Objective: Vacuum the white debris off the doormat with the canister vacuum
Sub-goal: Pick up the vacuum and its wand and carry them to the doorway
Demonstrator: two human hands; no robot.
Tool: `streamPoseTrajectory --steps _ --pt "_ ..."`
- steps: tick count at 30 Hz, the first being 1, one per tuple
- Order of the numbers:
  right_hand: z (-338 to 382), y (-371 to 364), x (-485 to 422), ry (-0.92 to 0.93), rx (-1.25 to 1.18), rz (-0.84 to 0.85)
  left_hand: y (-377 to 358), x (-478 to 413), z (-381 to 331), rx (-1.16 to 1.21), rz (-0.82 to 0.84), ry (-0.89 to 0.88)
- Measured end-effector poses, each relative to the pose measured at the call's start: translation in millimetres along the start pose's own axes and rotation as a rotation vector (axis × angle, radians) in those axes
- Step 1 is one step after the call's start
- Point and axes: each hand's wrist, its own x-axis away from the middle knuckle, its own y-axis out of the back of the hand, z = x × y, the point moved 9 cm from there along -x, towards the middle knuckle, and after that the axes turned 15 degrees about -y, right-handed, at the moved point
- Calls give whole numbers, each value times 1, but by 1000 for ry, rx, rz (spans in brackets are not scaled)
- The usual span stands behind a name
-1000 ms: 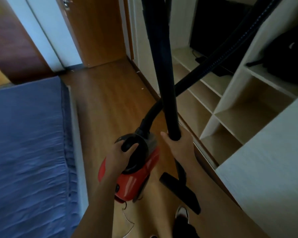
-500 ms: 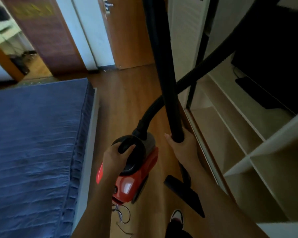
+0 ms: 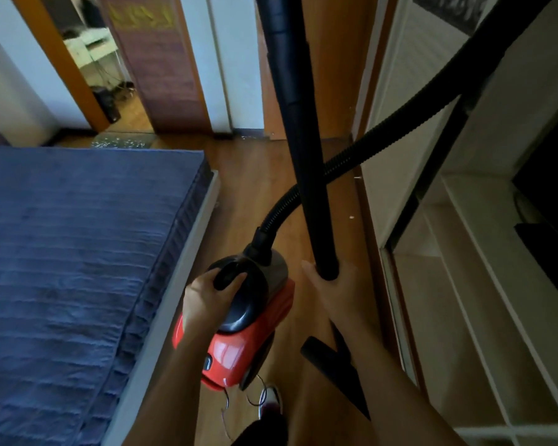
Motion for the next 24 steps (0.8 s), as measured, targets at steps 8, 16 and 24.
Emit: streamPoseTrajectory --steps 8,16,24 --pt "14 -55 -128 -25 9 46 -30 -115 39 -25 -37 31" --pt "69 -128 -278 -21 20 66 -59 -267 70 17 32 14" --pt "117 -165 -390 -13 -6 86 -78 -393 91 27 40 32"
